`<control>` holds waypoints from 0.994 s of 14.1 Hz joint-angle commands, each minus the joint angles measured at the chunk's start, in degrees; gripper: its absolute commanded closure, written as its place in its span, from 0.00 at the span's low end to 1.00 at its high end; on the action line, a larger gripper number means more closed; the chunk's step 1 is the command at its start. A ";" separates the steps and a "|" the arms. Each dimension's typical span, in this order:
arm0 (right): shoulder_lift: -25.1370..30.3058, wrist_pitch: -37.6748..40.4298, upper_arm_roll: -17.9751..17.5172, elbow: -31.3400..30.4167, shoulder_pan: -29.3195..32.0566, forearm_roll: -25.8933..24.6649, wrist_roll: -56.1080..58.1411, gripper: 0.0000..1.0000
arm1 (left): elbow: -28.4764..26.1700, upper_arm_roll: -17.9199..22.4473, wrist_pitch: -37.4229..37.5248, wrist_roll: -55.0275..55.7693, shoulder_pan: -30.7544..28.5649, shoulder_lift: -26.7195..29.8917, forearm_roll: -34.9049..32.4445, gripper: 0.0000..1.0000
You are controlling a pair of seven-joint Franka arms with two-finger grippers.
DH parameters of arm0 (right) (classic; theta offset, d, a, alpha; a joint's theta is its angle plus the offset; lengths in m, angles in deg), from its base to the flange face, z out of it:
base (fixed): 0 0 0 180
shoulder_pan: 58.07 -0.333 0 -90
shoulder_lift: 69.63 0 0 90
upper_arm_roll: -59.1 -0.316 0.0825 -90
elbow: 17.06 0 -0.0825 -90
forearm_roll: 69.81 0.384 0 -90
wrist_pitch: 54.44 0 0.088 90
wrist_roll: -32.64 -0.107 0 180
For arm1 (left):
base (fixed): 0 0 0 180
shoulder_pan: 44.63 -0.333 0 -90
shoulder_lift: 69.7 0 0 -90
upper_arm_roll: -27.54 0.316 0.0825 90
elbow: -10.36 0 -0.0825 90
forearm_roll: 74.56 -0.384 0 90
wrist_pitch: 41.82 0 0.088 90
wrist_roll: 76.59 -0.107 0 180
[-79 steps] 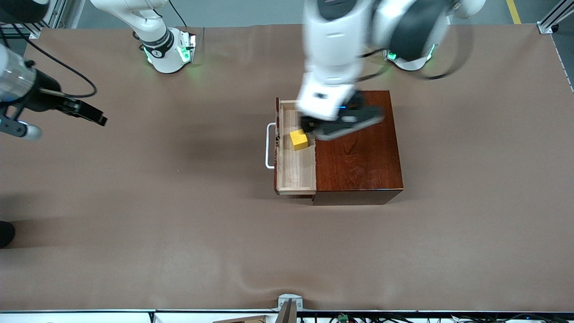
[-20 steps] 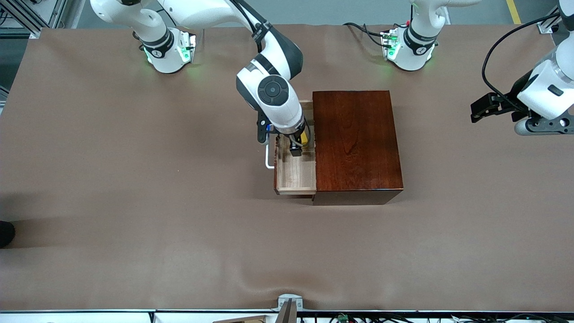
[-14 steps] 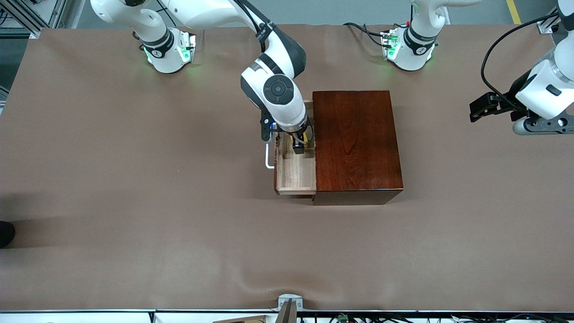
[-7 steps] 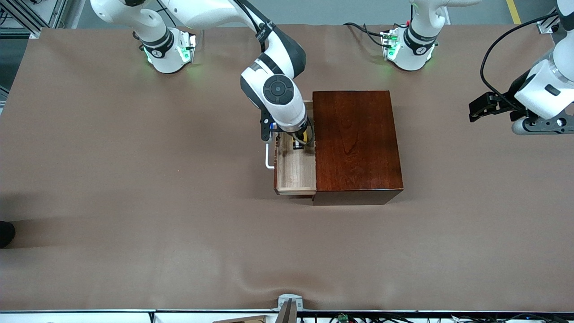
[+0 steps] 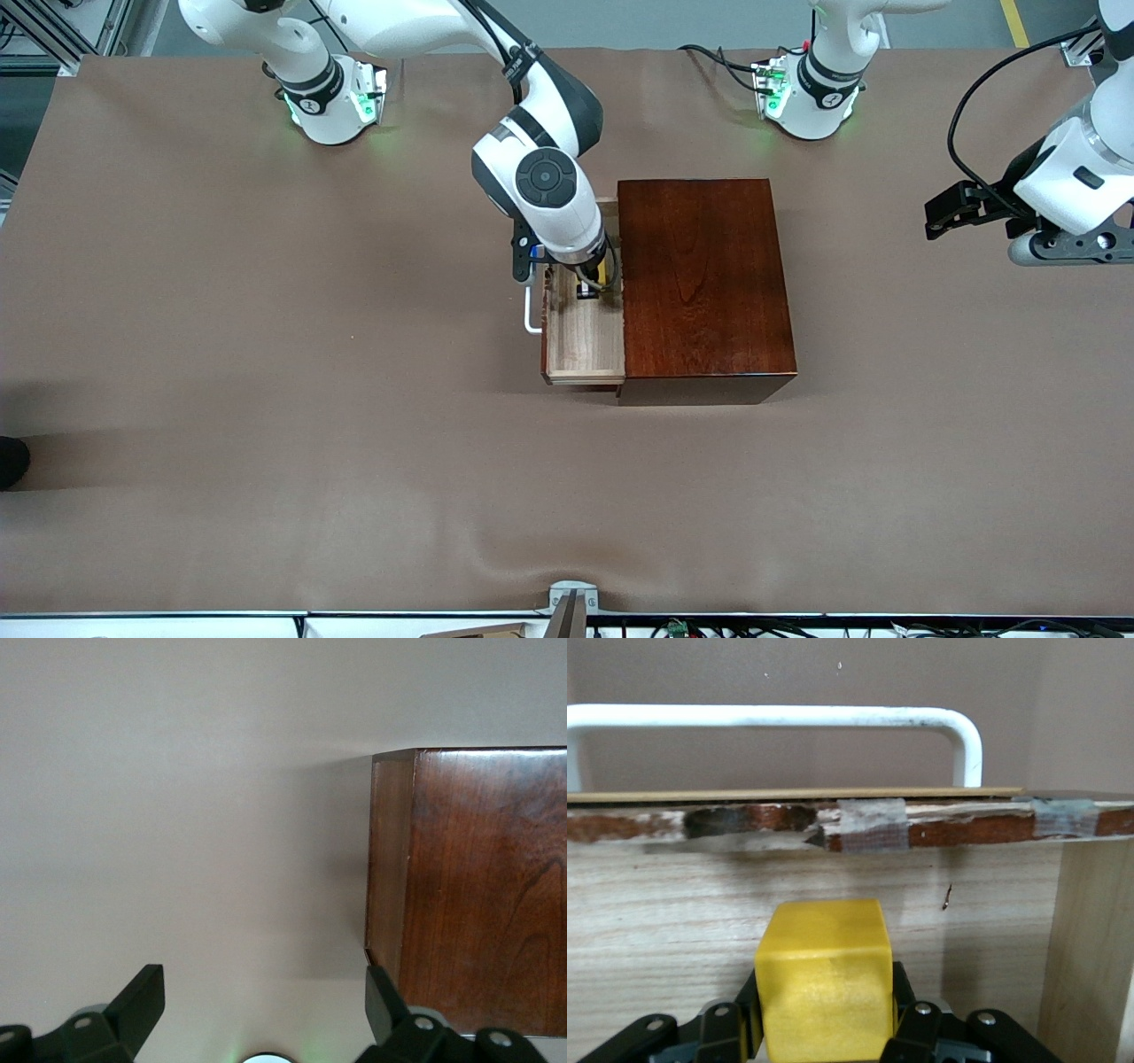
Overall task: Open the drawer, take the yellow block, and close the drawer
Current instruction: 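Lift the cube out with the right gripper while the left gripper approaches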
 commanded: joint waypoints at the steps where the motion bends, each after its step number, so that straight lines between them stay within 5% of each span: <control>1: 0.33 6.17 -0.14 4.26 1.91 0.60 -0.72 1.00 | -0.50 -0.42 0.51 -0.28 -0.23 1.04 0.22 0.00; 14: 8.32 15.94 -0.31 8.23 12.99 0.52 4.44 1.00 | 0.46 -0.59 0.77 -0.71 1.88 -2.65 0.75 0.00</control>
